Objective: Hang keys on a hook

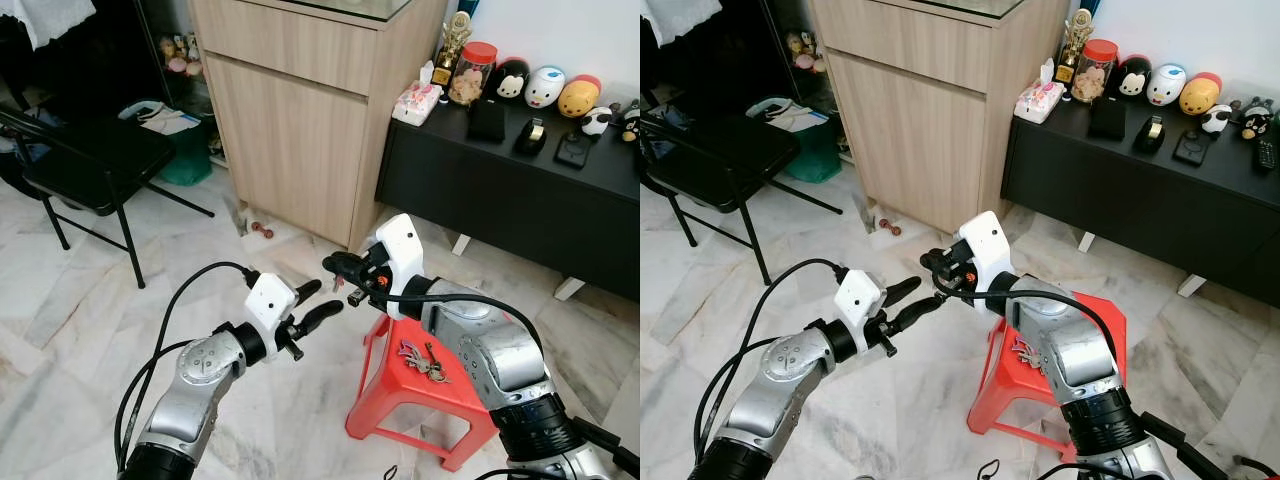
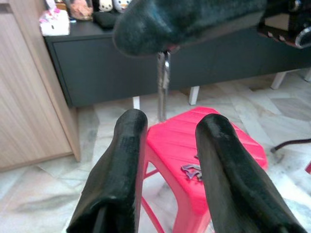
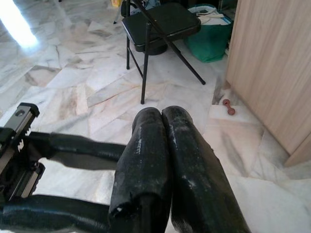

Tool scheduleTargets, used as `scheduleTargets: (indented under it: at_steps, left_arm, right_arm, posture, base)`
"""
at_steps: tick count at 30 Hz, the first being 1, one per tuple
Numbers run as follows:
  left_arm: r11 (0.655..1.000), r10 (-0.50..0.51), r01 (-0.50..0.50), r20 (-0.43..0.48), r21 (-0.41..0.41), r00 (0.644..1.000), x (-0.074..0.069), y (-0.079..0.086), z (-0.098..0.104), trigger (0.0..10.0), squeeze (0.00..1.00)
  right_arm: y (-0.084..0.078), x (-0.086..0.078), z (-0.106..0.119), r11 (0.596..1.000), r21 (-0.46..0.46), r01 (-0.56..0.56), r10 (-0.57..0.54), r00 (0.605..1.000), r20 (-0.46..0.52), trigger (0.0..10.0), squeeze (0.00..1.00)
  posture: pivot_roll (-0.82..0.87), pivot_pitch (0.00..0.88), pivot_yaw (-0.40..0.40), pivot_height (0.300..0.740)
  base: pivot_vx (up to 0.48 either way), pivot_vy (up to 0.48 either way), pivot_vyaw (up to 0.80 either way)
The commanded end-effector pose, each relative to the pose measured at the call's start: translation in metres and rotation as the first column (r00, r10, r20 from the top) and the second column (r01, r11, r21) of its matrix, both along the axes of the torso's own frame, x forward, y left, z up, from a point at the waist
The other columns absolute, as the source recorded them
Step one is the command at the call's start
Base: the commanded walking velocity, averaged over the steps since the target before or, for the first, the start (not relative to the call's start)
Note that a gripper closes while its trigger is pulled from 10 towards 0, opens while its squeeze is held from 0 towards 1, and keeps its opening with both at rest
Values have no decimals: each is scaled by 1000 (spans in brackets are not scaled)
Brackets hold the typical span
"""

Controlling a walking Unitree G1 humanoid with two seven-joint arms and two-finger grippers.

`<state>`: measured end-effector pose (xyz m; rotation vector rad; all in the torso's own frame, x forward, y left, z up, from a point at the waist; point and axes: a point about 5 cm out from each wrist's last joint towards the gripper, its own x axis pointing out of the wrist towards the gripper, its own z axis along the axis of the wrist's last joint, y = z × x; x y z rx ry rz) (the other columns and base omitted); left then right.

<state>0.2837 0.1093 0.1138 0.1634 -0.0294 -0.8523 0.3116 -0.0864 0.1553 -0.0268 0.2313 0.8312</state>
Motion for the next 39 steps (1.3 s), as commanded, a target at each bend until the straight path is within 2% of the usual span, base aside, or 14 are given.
scheduleTargets:
  at_steps: [1,7,8,18,34,36,37,39]
  left_arm:
    - [1000,-23,23,-5,-4,1000,-3,-3,0,10000,1000]
    - [998,60,-59,56,-11,997,6,1,6,10000,1000]
    - [997,77,-75,71,-26,995,8,1,9,10000,0]
    - [998,34,-32,45,-50,998,7,-8,7,10000,0]
    - [997,55,-53,39,-58,998,10,-12,5,10000,0]
    - [997,57,-55,38,-62,998,10,-12,4,2196,0]
    - [996,58,-55,37,-64,998,10,-11,4,0,0]
    - [996,58,-55,38,-64,998,10,-11,4,0,0]
  right_arm:
    - [0,1,3,1000,-10,-2,2,1000,19,10000,0]
    - [4,0,5,1000,-1,-14,14,1000,21,10000,0]
    - [4,0,5,1000,-1,-16,16,1000,22,10000,0]
    - [6,-1,6,1000,1,-21,21,1000,20,10000,0]
    - [14,-5,7,998,19,-55,54,998,14,10000,0]
    - [13,-5,6,998,18,-54,54,998,14,10000,0]
    - [13,-5,6,998,17,-53,53,999,13,10000,0]
    - [13,-4,6,999,17,-51,51,999,12,10000,0]
  posture:
    - [-7,123,-40,740]
    - [-5,123,-40,740]
    - [-5,123,-40,740]
    - [-10,124,-41,740]
    - [-10,124,-43,740]
    - [-10,124,-43,740]
    - [-10,124,-43,740]
    - [-10,124,-43,740]
  base:
    - [0,0,0]
    - [0,0,0]
    - [0,0,0]
    - [0,0,0]
    - [0,0,0]
    - [0,0,0]
    - [0,0,0]
    - [0,0,0]
